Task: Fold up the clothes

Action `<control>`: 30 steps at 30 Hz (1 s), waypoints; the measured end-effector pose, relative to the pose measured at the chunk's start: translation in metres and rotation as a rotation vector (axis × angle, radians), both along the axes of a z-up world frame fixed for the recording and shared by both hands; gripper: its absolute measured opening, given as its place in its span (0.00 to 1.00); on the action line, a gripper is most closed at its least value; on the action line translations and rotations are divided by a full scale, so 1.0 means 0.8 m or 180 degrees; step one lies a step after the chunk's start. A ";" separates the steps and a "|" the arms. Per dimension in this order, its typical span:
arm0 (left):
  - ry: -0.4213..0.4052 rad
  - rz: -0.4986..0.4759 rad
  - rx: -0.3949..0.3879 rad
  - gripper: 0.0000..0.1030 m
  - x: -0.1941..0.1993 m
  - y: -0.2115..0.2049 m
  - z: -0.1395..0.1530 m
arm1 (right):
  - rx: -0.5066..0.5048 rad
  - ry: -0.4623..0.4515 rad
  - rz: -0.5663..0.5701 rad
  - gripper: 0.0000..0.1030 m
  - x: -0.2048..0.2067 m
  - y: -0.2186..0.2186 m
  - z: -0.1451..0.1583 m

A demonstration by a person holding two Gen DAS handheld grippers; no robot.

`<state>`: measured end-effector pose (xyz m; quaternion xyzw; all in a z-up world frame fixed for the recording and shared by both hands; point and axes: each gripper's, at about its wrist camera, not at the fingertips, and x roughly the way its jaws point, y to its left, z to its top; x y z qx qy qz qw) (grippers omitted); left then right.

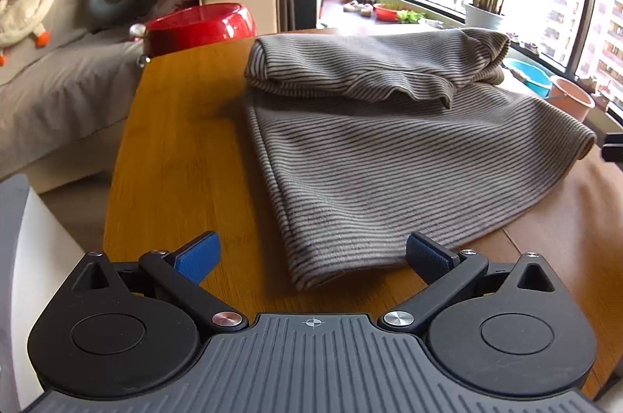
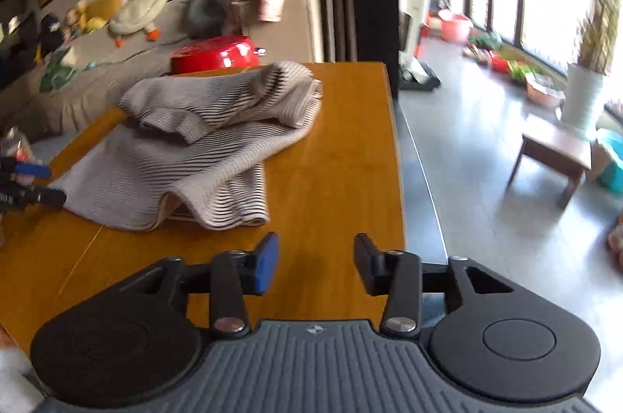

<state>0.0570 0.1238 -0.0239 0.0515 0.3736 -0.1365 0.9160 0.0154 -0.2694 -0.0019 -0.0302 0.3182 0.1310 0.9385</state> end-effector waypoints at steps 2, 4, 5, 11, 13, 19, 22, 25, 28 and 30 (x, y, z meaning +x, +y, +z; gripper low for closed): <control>0.0011 -0.0053 -0.0030 1.00 -0.003 -0.002 0.001 | -0.0483 -0.0224 0.0362 0.57 -0.005 0.045 -0.002; 0.0020 -0.0104 -0.0055 1.00 -0.006 -0.004 0.003 | -0.0895 -0.0343 0.0602 0.63 0.006 0.085 -0.012; 0.0015 -0.0121 -0.0061 1.00 -0.007 -0.006 0.004 | -0.1100 -0.0402 0.0721 0.62 0.012 0.106 -0.018; 0.0003 -0.0129 -0.0039 1.00 -0.007 -0.012 0.002 | 0.0120 -0.0311 0.0575 0.04 0.084 0.100 0.052; -0.0027 -0.0048 -0.0023 1.00 -0.002 -0.009 0.002 | 0.0638 -0.0342 0.0477 0.04 0.102 0.086 0.088; -0.0272 0.0401 0.0029 0.99 0.029 0.014 0.018 | 0.0774 -0.0471 0.0322 0.04 0.121 0.060 0.124; -0.0394 0.0626 0.0055 0.97 0.045 0.025 0.025 | 0.0776 -0.0433 0.0255 0.04 0.124 0.051 0.118; -0.0410 0.0677 0.0070 0.97 0.042 0.031 0.031 | 0.0656 -0.0444 0.0203 0.04 0.119 0.047 0.114; -0.0352 0.0609 0.0078 0.97 0.028 0.033 0.036 | 0.0310 -0.0535 0.0196 0.05 0.104 0.051 0.109; -0.0314 0.0564 0.0083 0.97 0.019 0.034 0.039 | -0.0053 -0.0546 0.0230 0.12 0.090 0.056 0.097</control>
